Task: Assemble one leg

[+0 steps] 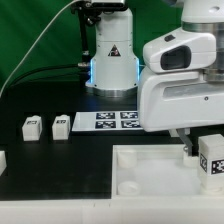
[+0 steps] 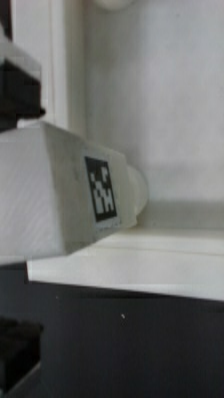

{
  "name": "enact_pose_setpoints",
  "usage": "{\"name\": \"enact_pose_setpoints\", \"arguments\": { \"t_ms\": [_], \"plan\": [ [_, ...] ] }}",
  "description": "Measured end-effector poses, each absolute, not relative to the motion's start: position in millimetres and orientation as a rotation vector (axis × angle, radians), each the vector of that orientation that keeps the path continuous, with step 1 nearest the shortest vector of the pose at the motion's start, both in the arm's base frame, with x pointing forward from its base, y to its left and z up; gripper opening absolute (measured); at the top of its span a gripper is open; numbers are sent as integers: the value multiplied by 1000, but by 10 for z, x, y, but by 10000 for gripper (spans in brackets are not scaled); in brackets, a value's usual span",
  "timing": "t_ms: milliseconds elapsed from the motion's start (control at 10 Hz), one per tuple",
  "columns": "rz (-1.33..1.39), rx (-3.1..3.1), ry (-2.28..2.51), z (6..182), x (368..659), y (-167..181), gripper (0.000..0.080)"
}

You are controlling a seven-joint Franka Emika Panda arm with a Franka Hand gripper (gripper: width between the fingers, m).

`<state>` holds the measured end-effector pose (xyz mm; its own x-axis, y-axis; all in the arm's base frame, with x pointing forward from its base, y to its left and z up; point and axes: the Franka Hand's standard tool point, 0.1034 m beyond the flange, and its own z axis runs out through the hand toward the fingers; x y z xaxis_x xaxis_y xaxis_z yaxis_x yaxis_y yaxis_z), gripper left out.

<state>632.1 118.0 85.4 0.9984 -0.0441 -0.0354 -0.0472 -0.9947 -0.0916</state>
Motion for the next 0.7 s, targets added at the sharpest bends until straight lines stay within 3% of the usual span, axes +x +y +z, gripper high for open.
{"name": "enact_pose_setpoints", "arguments": {
  "t_ms": [100, 200, 500, 700],
  "plan": [
    [51, -3048, 73, 854, 6321, 1180, 369],
    [54, -3047, 148, 854, 6323, 1169, 296],
    [72, -3000, 584, 853, 6327, 1151, 296],
    [90, -2846, 1161, 849, 6323, 1156, 296]
  ]
}}
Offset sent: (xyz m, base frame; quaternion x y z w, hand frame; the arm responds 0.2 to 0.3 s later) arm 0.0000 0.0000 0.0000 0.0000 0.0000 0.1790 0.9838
